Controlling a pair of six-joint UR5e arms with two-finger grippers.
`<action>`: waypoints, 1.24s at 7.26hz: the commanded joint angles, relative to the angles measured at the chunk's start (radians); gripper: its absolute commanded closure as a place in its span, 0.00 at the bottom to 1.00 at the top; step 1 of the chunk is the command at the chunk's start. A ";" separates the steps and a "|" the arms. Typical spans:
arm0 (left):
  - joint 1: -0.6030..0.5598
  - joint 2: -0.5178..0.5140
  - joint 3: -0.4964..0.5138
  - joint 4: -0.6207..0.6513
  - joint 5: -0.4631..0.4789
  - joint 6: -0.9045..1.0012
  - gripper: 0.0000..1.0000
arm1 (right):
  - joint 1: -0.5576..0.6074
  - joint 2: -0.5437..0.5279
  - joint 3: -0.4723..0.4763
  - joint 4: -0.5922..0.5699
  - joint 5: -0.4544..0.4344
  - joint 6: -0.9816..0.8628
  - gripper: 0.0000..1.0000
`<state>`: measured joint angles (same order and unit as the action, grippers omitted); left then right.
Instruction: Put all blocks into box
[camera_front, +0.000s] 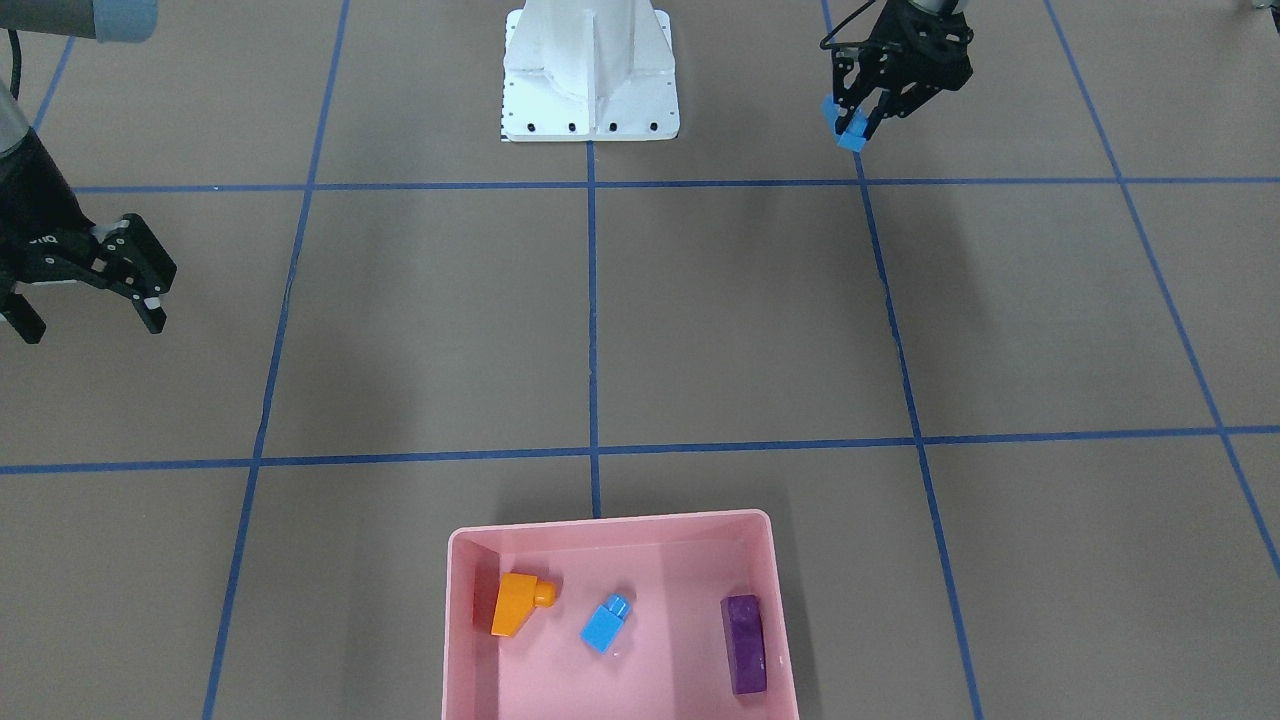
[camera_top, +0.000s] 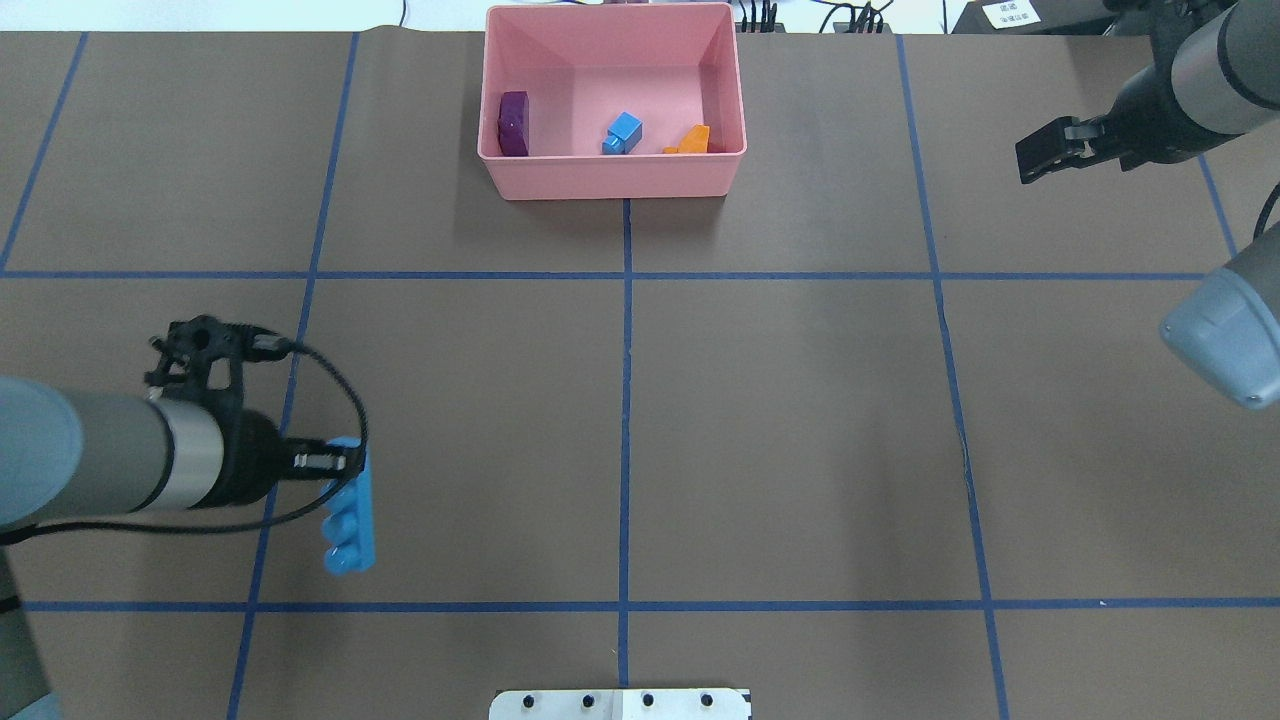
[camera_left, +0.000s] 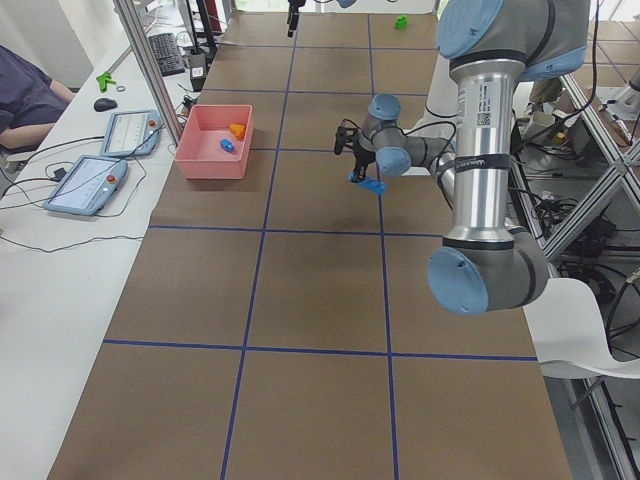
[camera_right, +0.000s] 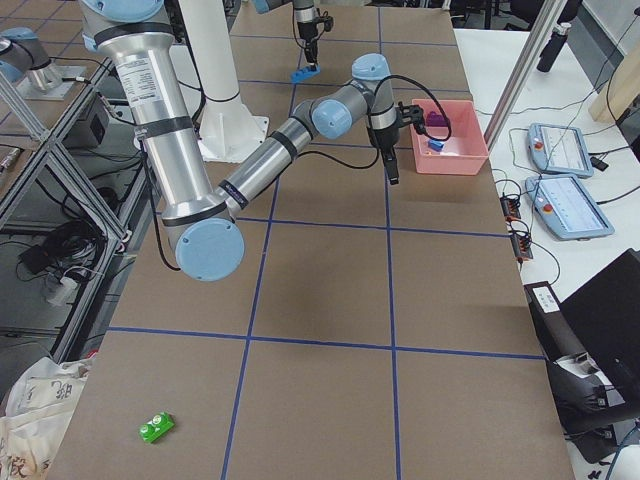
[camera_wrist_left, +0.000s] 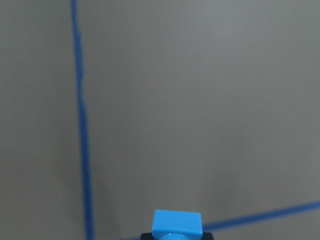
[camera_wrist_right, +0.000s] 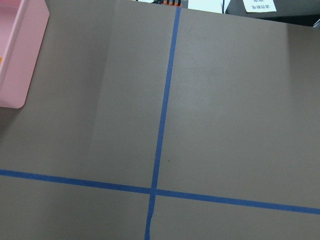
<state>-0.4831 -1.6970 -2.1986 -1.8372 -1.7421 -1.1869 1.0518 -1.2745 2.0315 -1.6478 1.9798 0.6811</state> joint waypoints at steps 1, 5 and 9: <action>-0.134 -0.319 0.197 0.110 -0.005 0.053 1.00 | 0.000 -0.008 -0.007 -0.001 -0.001 0.000 0.00; -0.316 -0.858 0.826 0.095 -0.028 0.056 1.00 | 0.002 -0.075 0.004 0.000 0.010 -0.075 0.00; -0.417 -1.120 1.292 -0.084 -0.073 0.122 1.00 | 0.005 -0.351 0.101 0.183 0.017 -0.126 0.00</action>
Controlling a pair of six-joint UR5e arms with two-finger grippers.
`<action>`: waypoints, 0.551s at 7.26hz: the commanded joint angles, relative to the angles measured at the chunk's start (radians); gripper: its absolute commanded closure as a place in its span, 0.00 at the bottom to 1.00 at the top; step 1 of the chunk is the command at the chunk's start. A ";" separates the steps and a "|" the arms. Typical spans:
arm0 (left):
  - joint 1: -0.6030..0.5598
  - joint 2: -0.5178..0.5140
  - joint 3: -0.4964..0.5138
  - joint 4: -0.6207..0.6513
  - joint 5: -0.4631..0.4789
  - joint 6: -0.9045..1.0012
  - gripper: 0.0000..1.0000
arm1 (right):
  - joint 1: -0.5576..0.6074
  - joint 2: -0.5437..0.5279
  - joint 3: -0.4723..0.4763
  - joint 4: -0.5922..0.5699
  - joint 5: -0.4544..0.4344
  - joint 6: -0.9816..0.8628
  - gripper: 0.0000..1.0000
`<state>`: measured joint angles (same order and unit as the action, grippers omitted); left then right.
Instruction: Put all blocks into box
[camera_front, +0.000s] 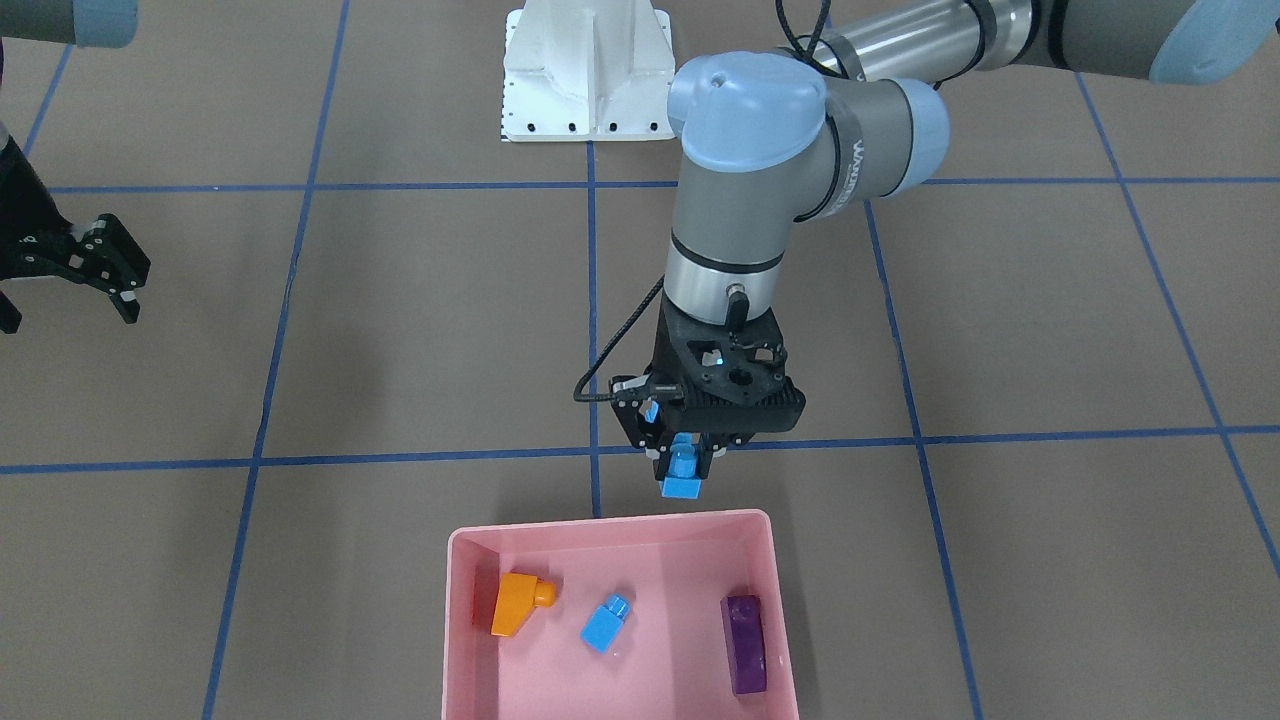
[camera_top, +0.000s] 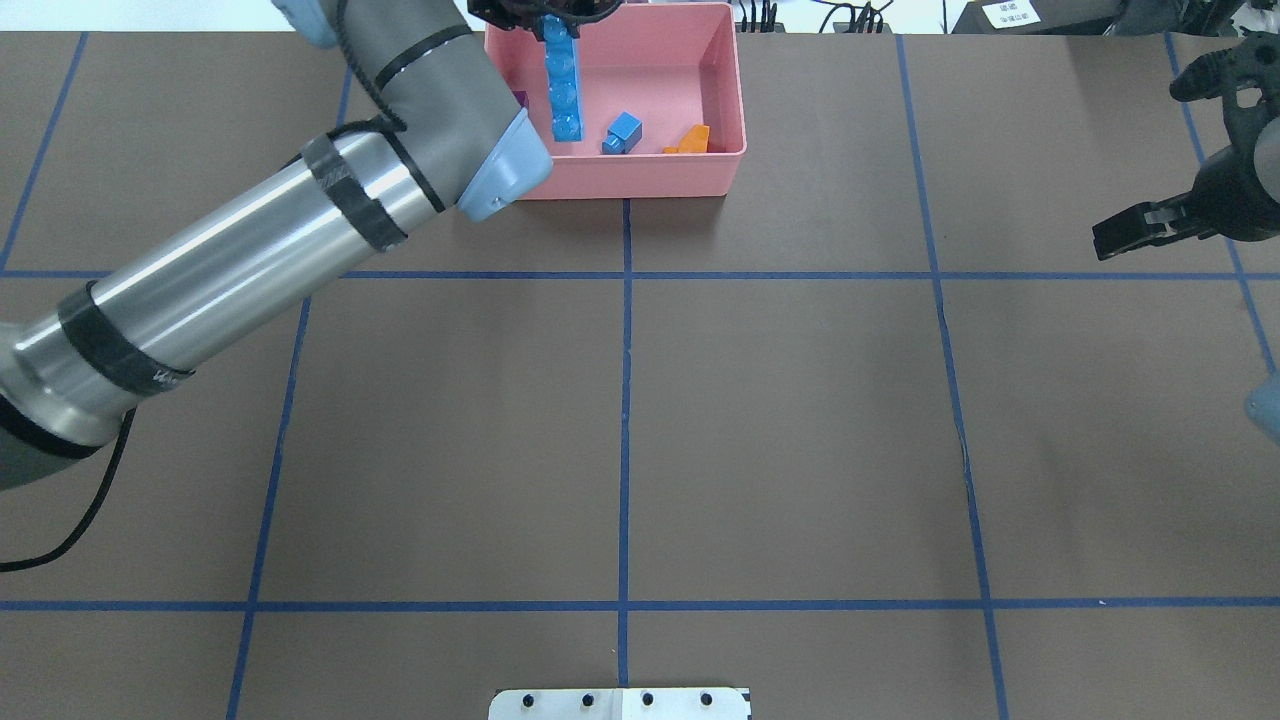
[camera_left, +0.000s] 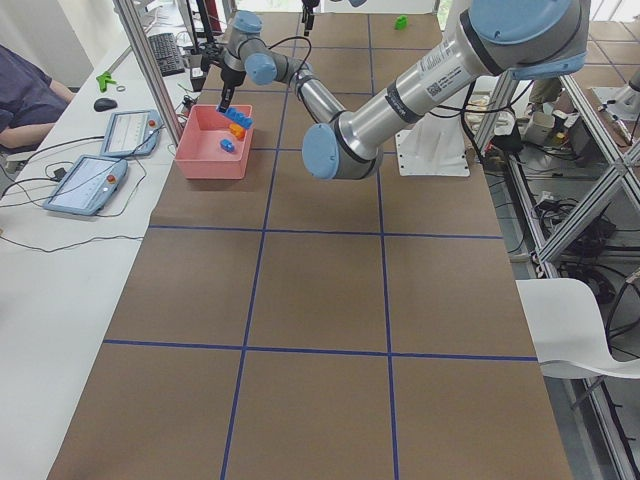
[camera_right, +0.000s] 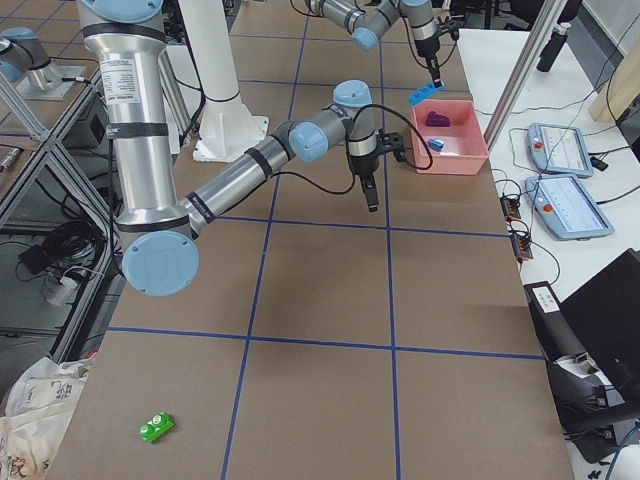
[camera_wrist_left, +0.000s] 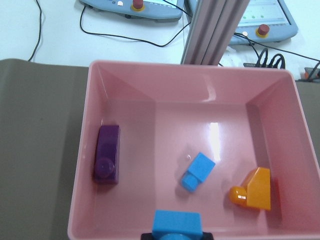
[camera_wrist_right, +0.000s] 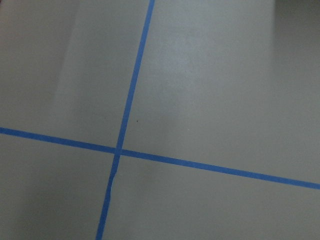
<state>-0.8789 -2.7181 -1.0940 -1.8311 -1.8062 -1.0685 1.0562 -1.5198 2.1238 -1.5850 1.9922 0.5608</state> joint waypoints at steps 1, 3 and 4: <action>-0.026 -0.103 0.245 -0.141 -0.007 0.005 1.00 | 0.001 -0.184 0.008 0.196 0.019 -0.013 0.00; -0.019 -0.103 0.310 -0.149 -0.001 0.005 1.00 | 0.014 -0.360 0.002 0.406 0.075 -0.022 0.00; -0.008 -0.101 0.347 -0.166 0.002 0.007 1.00 | 0.034 -0.441 -0.001 0.486 0.117 -0.021 0.00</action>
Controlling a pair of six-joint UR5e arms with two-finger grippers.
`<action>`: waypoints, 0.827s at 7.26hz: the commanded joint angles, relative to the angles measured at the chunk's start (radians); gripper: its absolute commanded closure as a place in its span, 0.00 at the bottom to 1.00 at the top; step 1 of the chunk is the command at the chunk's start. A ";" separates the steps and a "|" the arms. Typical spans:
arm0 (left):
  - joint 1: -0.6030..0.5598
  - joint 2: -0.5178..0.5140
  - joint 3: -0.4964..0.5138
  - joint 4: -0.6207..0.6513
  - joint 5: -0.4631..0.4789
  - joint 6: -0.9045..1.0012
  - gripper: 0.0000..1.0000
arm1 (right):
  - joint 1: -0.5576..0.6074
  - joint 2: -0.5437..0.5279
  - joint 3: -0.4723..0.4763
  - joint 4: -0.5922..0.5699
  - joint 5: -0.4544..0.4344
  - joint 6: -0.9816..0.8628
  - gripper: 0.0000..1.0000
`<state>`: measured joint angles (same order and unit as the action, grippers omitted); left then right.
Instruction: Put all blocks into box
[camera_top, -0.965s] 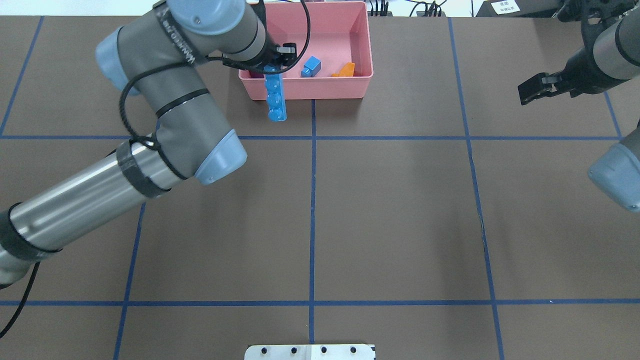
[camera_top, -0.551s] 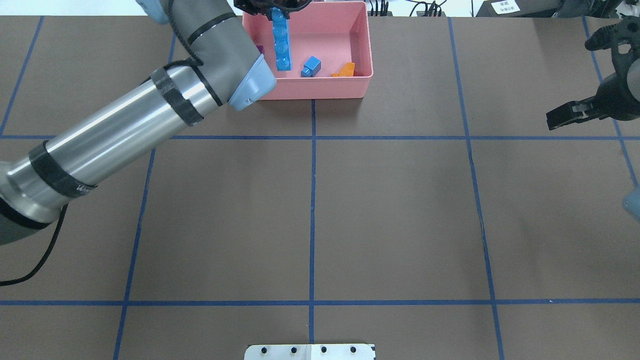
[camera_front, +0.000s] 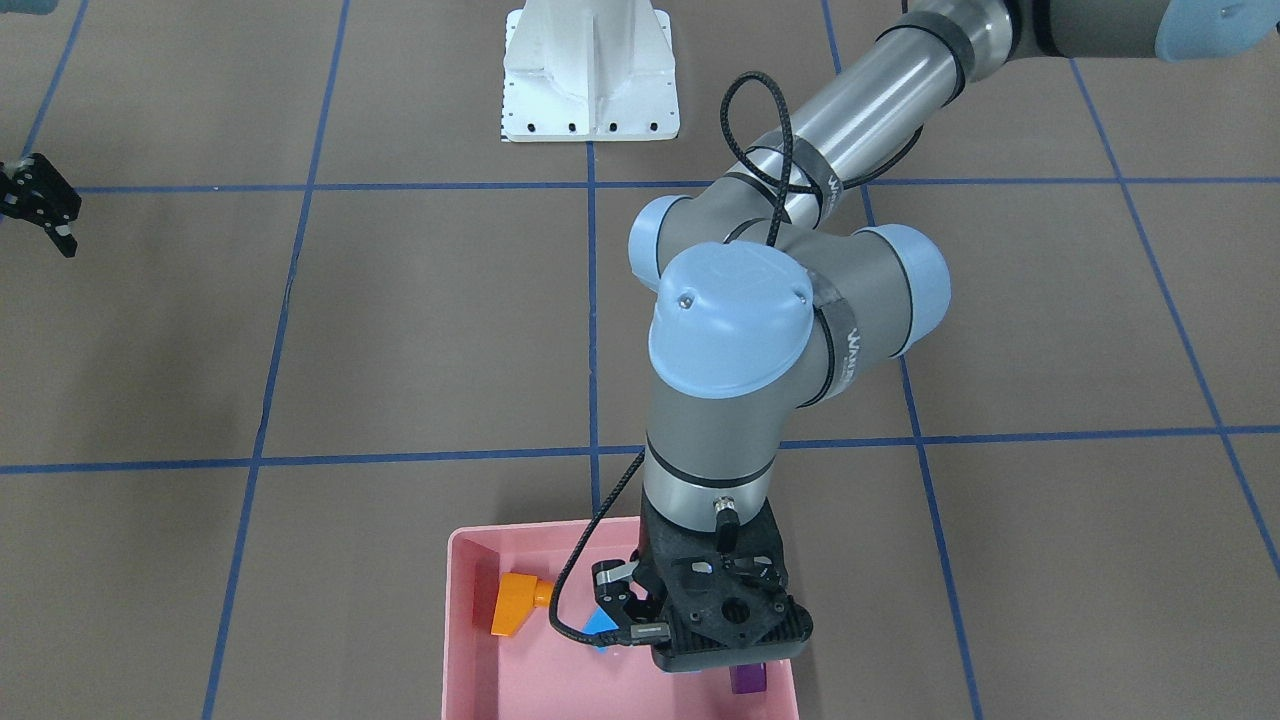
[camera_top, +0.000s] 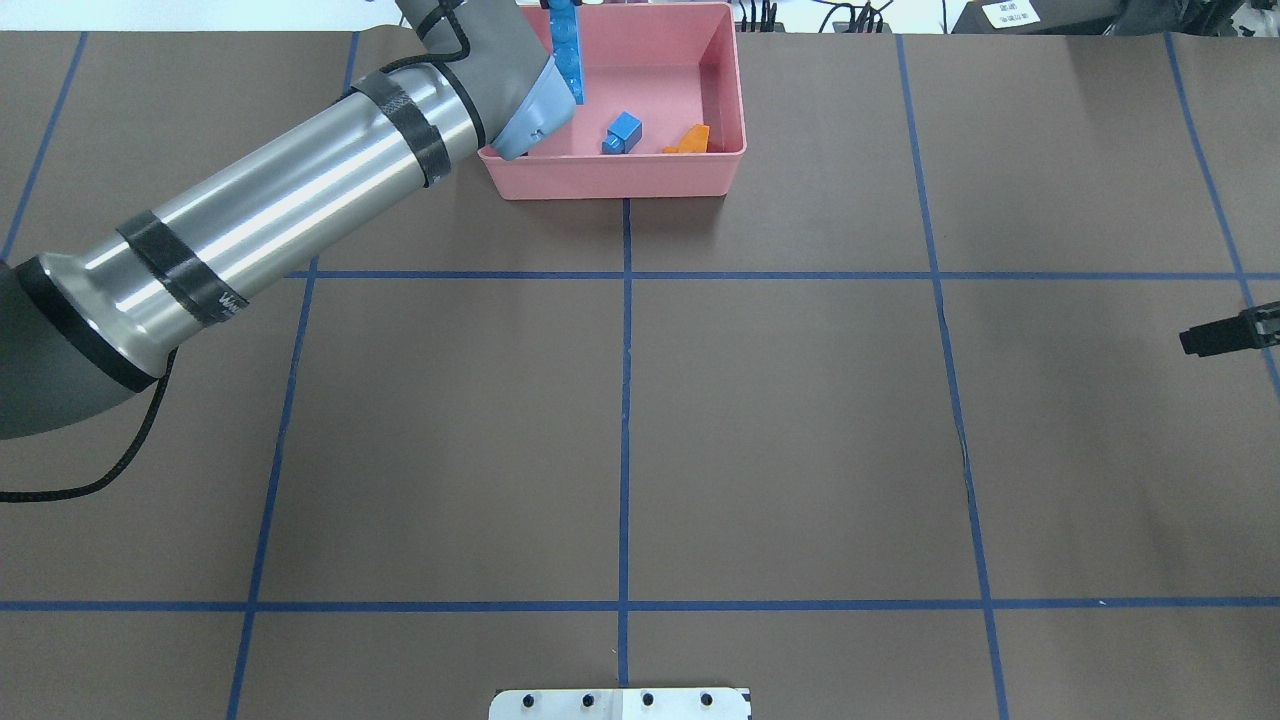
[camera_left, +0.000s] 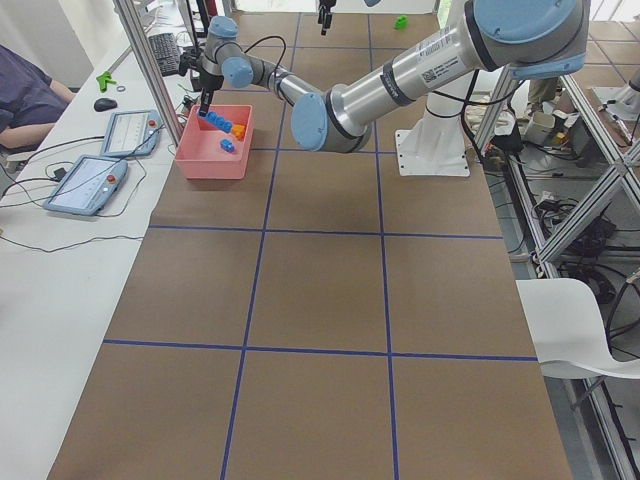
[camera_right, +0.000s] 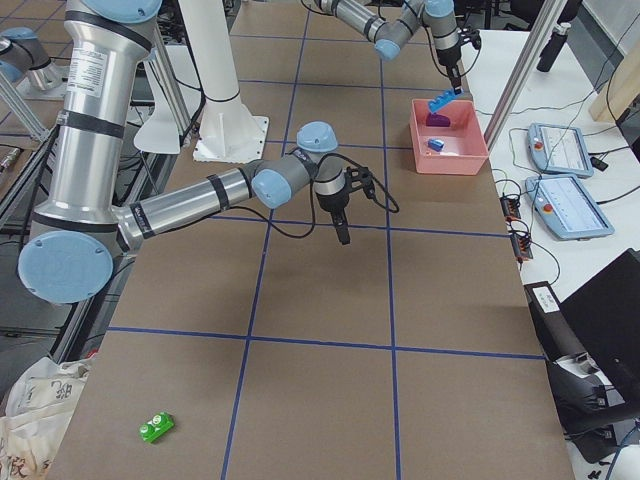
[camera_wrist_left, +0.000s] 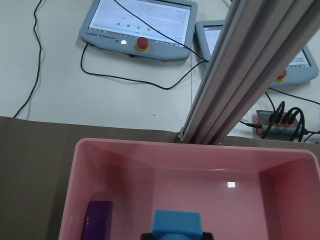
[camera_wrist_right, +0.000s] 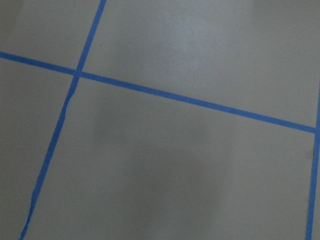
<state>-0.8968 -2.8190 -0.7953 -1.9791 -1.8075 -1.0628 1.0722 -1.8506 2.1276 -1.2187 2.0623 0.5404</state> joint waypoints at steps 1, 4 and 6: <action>0.025 -0.001 0.077 -0.038 0.032 0.001 1.00 | 0.059 -0.177 -0.006 0.169 0.088 -0.002 0.00; 0.067 0.001 0.088 -0.040 0.040 0.001 0.00 | 0.184 -0.298 -0.104 0.272 0.128 -0.187 0.00; 0.082 0.016 0.052 -0.040 0.039 0.033 0.00 | 0.233 -0.358 -0.107 0.280 0.128 -0.197 0.00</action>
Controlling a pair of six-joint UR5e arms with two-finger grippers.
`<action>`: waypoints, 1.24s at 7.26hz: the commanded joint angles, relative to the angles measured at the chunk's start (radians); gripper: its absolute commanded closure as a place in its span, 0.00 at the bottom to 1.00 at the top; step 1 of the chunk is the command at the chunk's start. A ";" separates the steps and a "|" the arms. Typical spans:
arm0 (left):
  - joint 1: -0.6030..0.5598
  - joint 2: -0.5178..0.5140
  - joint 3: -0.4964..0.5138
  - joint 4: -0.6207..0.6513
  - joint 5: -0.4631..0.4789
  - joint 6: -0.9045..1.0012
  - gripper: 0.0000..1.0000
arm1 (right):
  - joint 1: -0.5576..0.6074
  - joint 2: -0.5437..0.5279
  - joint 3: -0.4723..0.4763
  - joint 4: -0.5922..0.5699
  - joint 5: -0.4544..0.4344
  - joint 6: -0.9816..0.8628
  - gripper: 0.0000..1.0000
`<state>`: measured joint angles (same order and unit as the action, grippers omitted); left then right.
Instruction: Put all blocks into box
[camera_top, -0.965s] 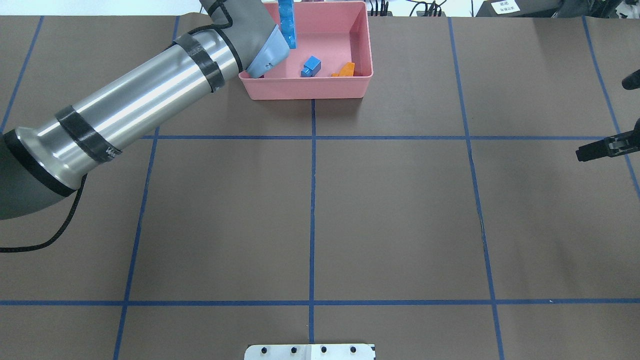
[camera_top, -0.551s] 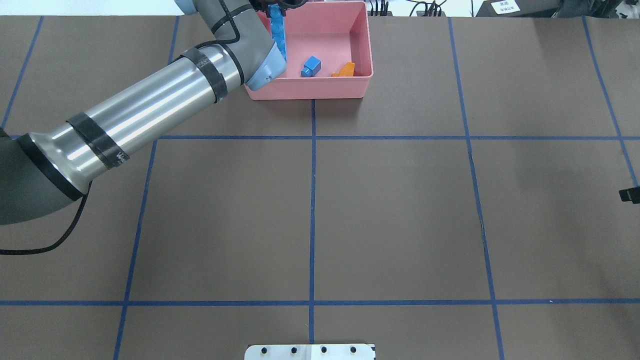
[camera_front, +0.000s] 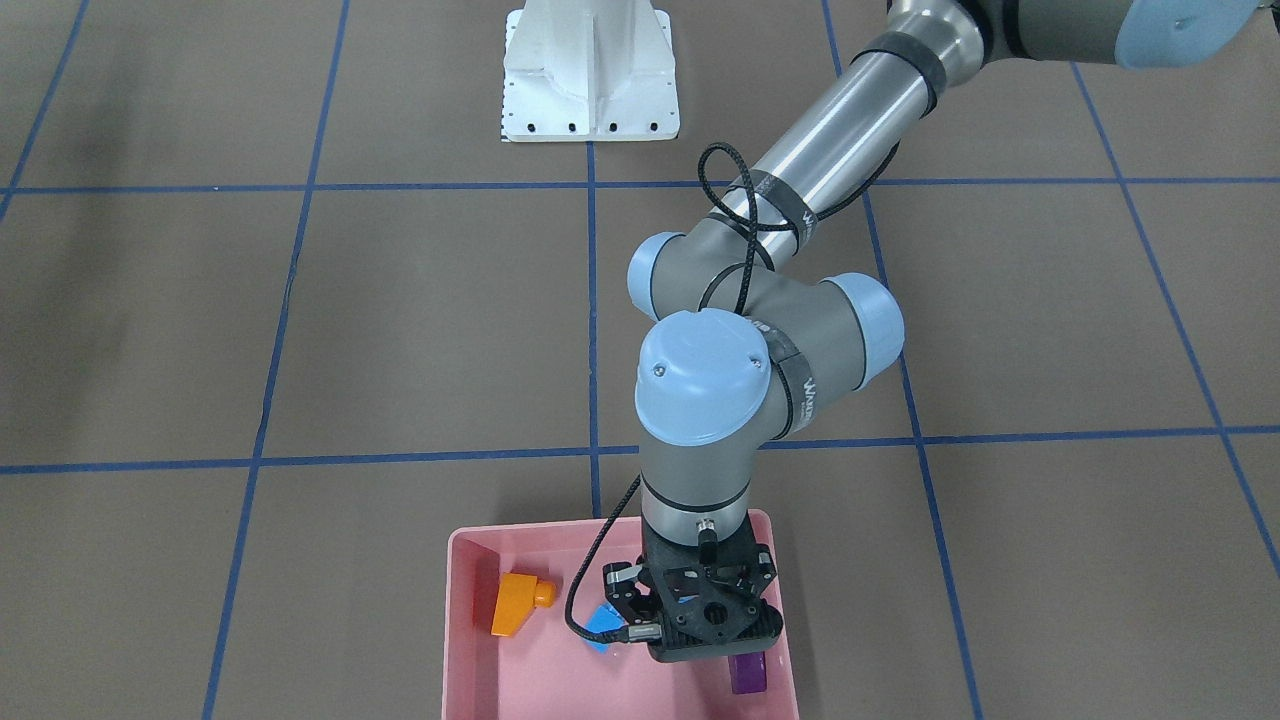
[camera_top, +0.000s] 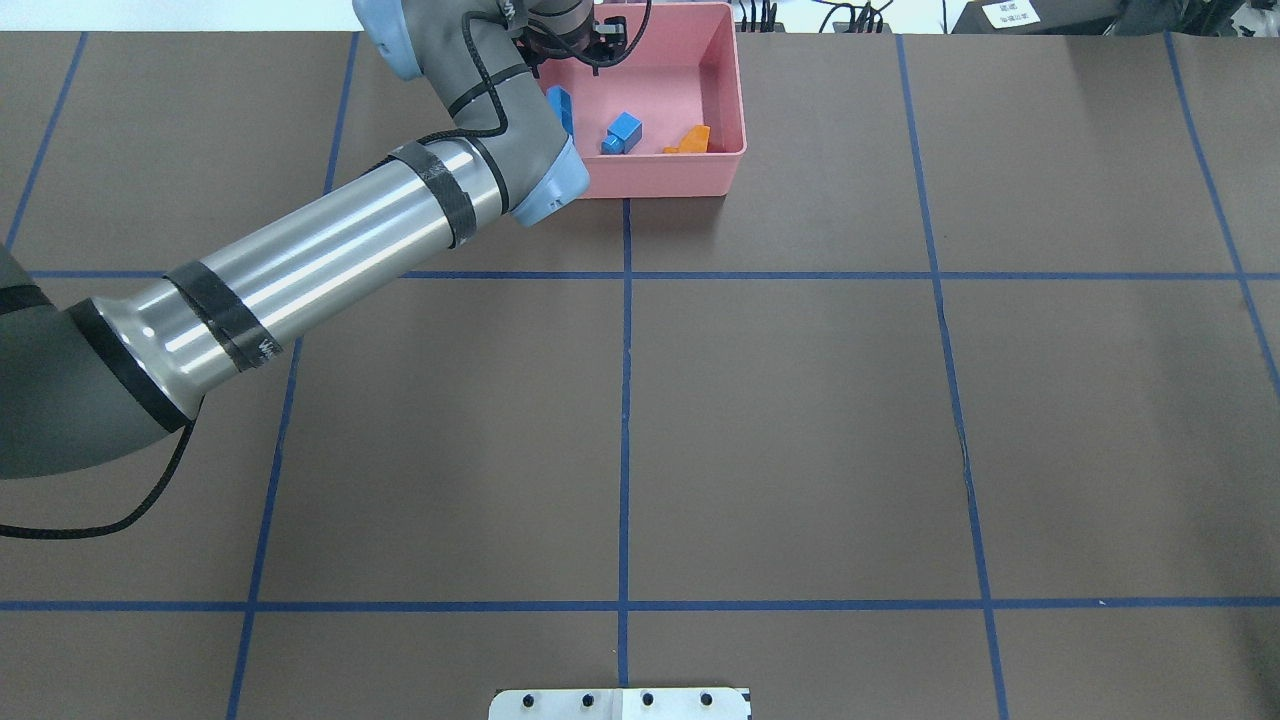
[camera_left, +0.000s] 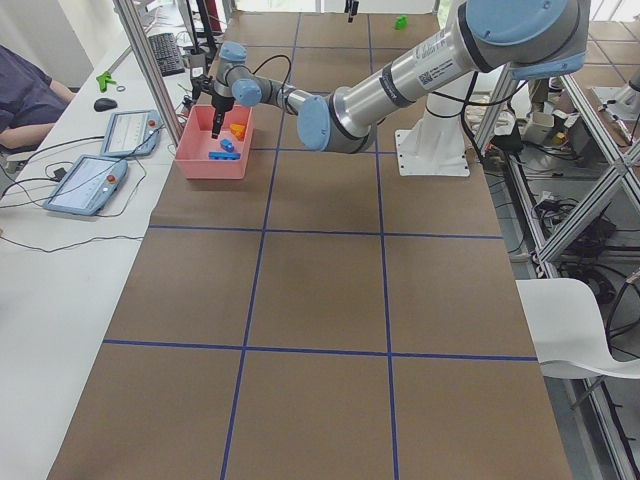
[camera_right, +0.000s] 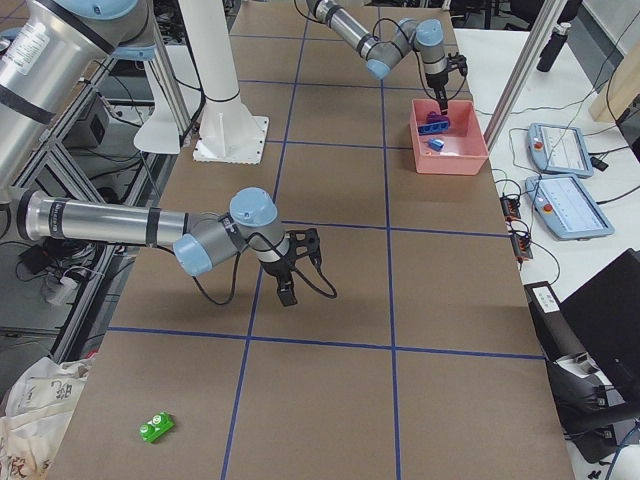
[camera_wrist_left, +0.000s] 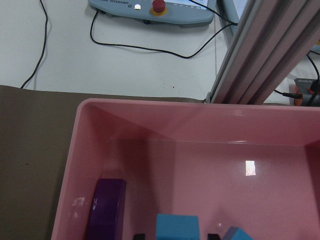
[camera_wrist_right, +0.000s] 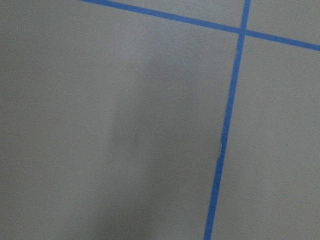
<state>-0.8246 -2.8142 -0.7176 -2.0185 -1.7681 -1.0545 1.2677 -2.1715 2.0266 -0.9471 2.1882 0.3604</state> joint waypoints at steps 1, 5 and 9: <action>0.004 0.050 -0.128 0.029 -0.007 0.109 0.00 | 0.036 -0.086 -0.014 0.042 0.002 -0.018 0.00; -0.114 0.493 -0.769 0.293 -0.222 0.472 0.00 | 0.128 -0.195 -0.558 0.751 0.075 -0.138 0.00; -0.202 0.725 -0.962 0.285 -0.310 0.616 0.00 | 0.266 -0.202 -0.715 0.704 0.206 -0.529 0.00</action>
<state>-1.0196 -2.1151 -1.6546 -1.7332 -2.0731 -0.4459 1.5003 -2.3891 1.3480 -0.2017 2.3576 -0.0917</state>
